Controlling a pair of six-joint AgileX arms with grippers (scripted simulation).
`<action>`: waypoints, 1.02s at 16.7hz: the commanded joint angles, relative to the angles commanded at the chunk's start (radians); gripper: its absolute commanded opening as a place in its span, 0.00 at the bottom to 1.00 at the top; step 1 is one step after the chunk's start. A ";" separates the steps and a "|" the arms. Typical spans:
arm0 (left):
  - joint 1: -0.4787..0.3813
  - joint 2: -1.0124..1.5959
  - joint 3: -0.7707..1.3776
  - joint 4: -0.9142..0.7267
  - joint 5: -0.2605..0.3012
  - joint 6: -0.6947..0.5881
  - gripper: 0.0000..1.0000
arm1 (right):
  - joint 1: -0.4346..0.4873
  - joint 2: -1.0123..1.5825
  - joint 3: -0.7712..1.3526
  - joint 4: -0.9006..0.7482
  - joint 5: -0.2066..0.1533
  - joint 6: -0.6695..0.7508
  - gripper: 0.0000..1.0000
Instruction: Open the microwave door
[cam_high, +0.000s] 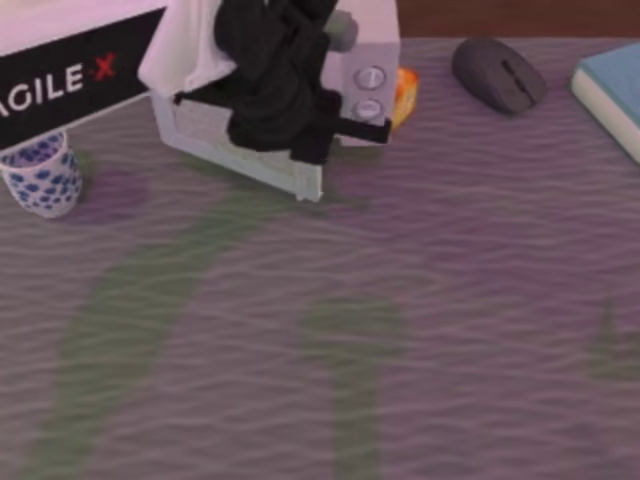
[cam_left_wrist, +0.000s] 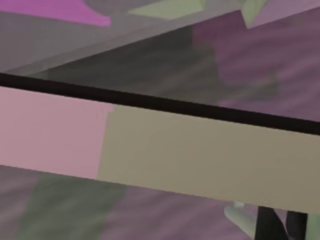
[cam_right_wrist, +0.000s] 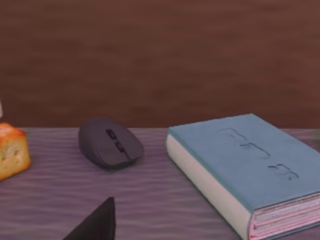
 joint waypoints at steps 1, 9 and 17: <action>0.003 -0.011 -0.014 0.007 0.008 0.015 0.00 | 0.000 0.000 0.000 0.000 0.000 0.000 1.00; 0.008 -0.033 -0.029 0.021 0.017 0.032 0.00 | 0.000 0.000 0.000 0.000 0.000 0.000 1.00; 0.008 -0.033 -0.029 0.021 0.017 0.032 0.00 | 0.000 0.000 0.000 0.000 0.000 0.000 1.00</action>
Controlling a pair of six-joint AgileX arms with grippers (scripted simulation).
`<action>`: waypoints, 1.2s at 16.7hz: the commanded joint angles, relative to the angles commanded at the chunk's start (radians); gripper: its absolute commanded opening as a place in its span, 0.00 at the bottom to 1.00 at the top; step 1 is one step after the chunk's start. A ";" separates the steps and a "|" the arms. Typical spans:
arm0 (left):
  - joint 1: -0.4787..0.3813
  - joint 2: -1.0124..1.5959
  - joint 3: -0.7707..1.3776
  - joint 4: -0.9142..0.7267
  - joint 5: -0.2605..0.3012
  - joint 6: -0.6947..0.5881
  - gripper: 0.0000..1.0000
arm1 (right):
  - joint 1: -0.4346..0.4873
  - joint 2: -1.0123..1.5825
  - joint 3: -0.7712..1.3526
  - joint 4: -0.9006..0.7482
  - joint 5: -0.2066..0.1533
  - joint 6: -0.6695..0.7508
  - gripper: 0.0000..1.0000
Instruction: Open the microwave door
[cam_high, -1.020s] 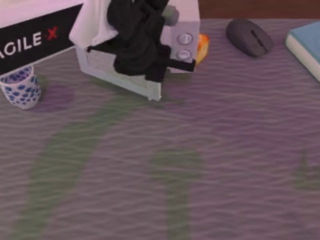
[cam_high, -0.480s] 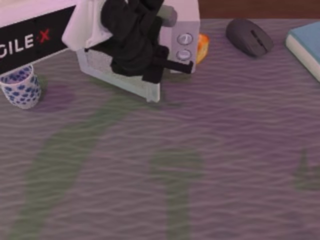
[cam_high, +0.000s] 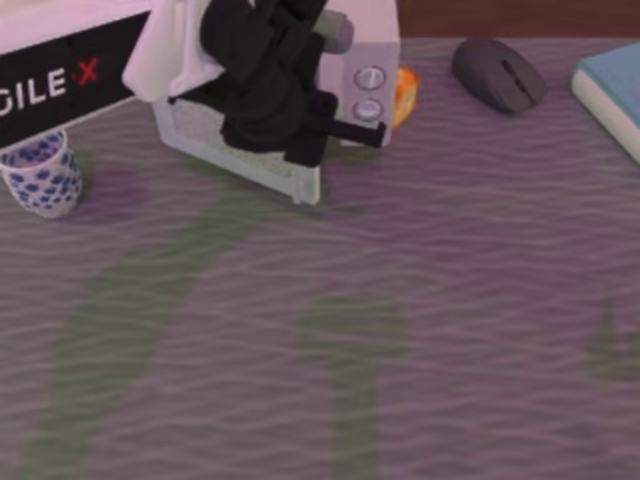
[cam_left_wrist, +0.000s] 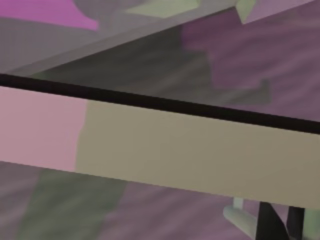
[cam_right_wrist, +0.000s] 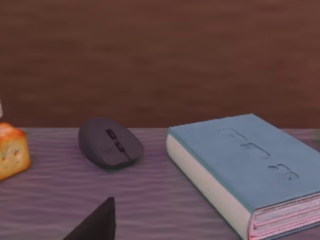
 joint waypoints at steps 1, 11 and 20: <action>0.000 0.000 0.000 0.000 0.000 0.000 0.00 | 0.000 0.000 0.000 0.000 0.000 0.000 1.00; 0.000 0.000 0.000 0.000 0.000 0.000 0.00 | 0.000 0.000 0.000 0.000 0.000 0.000 1.00; 0.027 -0.064 -0.097 0.024 0.063 0.109 0.00 | 0.000 0.000 0.000 0.000 0.000 0.000 1.00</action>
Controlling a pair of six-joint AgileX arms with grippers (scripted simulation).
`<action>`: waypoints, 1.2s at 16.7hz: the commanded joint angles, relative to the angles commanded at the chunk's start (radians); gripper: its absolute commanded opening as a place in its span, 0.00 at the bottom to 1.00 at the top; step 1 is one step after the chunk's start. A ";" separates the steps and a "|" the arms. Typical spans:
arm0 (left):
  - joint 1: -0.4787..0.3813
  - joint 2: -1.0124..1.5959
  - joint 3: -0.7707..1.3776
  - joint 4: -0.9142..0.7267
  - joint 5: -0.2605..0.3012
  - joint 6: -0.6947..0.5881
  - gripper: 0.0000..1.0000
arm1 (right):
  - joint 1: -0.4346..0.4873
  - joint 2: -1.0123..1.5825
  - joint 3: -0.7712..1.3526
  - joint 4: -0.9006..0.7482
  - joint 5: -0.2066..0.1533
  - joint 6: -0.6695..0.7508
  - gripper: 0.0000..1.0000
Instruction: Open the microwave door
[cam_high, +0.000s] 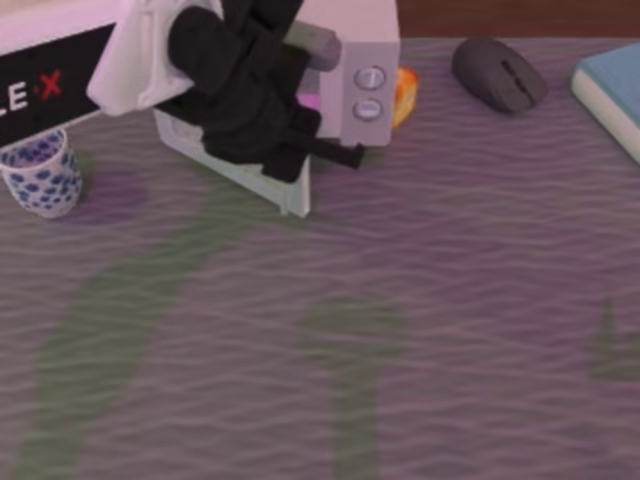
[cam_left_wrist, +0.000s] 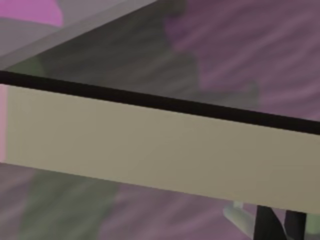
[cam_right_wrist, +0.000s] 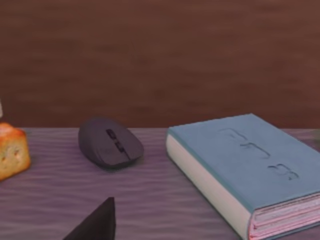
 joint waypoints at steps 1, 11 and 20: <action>0.004 -0.011 -0.007 0.006 0.007 0.012 0.00 | 0.000 0.000 0.000 0.000 0.000 0.000 1.00; 0.007 -0.019 -0.011 0.011 0.011 0.020 0.00 | 0.000 0.000 0.000 0.000 0.000 0.000 1.00; 0.007 -0.019 -0.011 0.011 0.011 0.020 0.00 | 0.000 0.000 0.000 0.000 0.000 0.000 1.00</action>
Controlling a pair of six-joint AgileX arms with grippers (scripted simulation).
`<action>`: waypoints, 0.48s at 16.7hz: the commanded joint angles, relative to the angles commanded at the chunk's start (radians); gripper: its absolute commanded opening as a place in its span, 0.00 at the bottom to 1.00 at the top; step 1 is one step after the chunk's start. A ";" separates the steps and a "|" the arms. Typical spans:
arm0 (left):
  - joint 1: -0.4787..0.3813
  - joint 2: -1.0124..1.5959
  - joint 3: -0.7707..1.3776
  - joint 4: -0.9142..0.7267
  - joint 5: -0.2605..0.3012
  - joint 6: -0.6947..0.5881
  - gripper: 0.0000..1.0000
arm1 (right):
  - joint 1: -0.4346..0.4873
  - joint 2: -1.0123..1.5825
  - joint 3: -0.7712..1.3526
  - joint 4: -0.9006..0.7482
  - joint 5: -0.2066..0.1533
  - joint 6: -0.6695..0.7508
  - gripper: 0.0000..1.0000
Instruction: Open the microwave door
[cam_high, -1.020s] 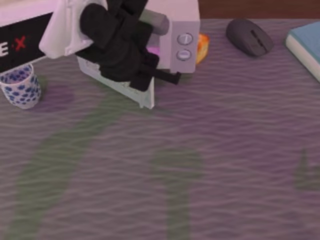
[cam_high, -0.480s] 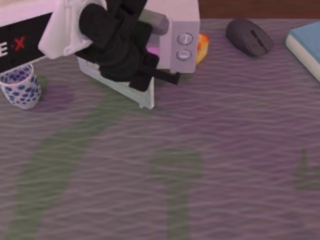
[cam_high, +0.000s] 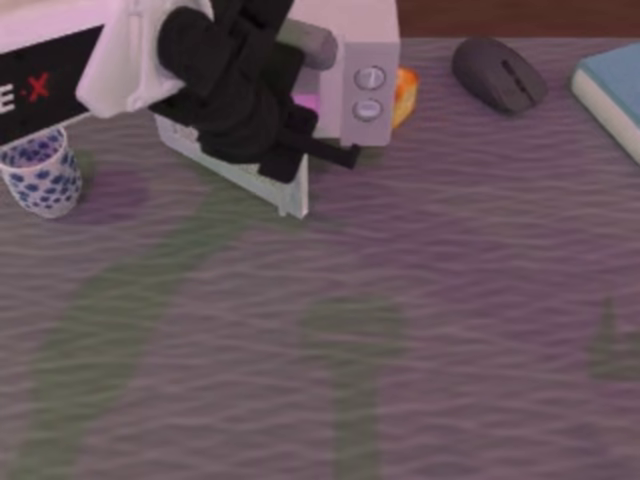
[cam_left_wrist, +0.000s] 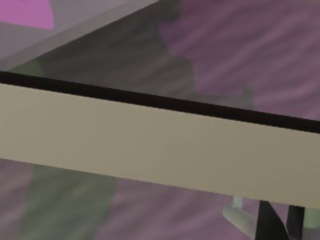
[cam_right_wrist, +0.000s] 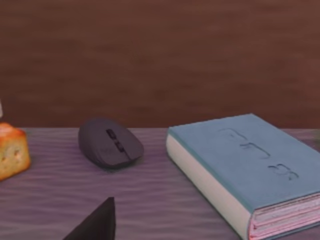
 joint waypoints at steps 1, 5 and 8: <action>0.000 0.000 0.000 0.000 0.000 0.000 0.00 | 0.000 0.000 0.000 0.000 0.000 0.000 1.00; 0.000 0.000 0.000 0.000 0.000 0.000 0.00 | 0.000 0.000 0.000 0.000 0.000 0.000 1.00; -0.004 0.001 -0.004 0.001 0.008 -0.001 0.00 | 0.000 0.000 0.000 0.000 0.000 0.000 1.00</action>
